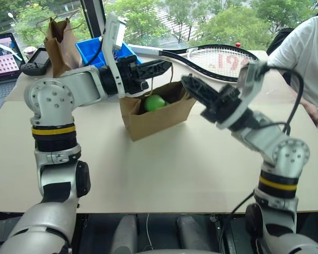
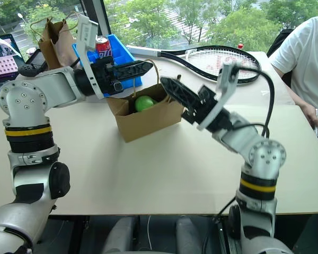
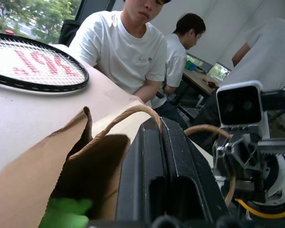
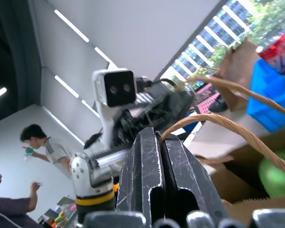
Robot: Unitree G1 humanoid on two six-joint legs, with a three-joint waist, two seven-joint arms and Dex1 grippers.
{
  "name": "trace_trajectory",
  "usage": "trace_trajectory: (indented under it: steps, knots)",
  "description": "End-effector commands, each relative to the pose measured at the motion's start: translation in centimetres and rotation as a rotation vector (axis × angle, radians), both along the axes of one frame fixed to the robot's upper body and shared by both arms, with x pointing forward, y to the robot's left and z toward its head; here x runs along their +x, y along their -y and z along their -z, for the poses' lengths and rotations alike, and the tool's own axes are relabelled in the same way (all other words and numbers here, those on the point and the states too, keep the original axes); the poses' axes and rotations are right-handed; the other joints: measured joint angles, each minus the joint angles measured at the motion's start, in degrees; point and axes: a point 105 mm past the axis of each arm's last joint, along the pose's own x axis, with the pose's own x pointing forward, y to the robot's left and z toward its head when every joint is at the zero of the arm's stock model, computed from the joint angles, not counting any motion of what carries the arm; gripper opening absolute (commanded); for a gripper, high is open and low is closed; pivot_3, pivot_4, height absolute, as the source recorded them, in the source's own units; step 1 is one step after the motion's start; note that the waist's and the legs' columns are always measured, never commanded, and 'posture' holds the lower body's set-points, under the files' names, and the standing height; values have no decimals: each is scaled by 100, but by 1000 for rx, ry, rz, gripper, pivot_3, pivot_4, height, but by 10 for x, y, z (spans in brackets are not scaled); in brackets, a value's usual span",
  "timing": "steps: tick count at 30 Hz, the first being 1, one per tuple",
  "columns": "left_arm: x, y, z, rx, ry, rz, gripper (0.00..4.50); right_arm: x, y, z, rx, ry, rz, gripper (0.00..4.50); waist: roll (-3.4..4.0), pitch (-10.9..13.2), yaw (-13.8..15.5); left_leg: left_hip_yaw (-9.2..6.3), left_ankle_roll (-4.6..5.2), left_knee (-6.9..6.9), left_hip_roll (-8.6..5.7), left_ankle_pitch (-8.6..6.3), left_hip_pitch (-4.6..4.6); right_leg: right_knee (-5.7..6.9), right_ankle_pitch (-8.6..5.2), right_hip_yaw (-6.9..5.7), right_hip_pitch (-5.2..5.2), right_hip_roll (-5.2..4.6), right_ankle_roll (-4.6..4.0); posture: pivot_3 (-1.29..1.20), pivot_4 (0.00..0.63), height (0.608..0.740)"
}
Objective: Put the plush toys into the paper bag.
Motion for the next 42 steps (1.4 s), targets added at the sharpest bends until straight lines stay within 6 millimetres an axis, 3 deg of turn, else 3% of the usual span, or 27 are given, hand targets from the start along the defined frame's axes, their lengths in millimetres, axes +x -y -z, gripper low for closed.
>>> trace_trajectory:
  steps: [1,5,10,15,24,26,29,31,35,40,42]
  knots:
    - [-2,-15,-16,-14,67,-59,0,-3,6,-16,28,13,-3,26,0,0,22,-6,0,1,0,0,-8,-2,0,-6,-1,0,0,0,150,740]
    - [-5,-23,-17,-12,64,-75,0,-8,9,-32,39,20,-15,26,1,1,6,-6,0,7,-4,0,-29,-1,1,-8,-18,-7,-1,0,150,740]
    - [-7,-18,-7,3,35,-65,0,-11,17,-28,23,-10,-3,26,1,1,2,-11,1,7,-1,1,-27,3,1,-14,-15,-5,-1,0,150,740]
    - [-10,-19,-15,-3,35,-59,0,-17,29,-36,39,-12,11,26,0,2,-3,-10,3,10,-2,2,-28,5,2,-13,-15,-5,-2,0,150,740]
    - [-13,-37,-32,43,75,-87,0,-26,25,-45,54,25,17,26,1,2,-49,-10,4,8,0,3,-27,7,2,-12,-17,-2,-2,0,150,740]
    - [-13,-38,-27,59,63,-82,0,-24,27,-36,47,-2,27,26,1,2,-35,-10,4,6,0,3,-26,7,1,-13,-16,-2,-2,0,150,740]
    - [-13,-31,-11,74,30,-55,0,-16,33,-5,-31,-102,67,26,0,1,26,-14,4,9,-1,3,-26,-1,1,-21,-4,-5,-2,0,150,740]
    - [-14,-25,-1,79,18,-35,0,-11,39,6,-41,-136,96,26,0,2,41,-14,4,15,-3,3,-28,-6,1,-26,1,-10,-1,0,150,740]
    - [-12,-17,15,74,-8,-17,0,-5,44,14,-57,-160,133,26,-1,2,12,-12,11,19,-3,8,-29,1,6,-24,-3,-10,-4,0,150,740]
    - [-10,-18,20,91,-4,-24,0,-3,48,19,-109,-154,174,26,-1,2,-39,-13,13,13,2,9,-25,5,6,-21,-5,-3,-5,0,150,740]
    - [-10,-19,19,82,-4,-22,583,-4,50,17,-106,-149,178,0,-1,2,-28,-13,14,13,1,9,-25,4,6,-21,-4,-3,-5,0,150,740]
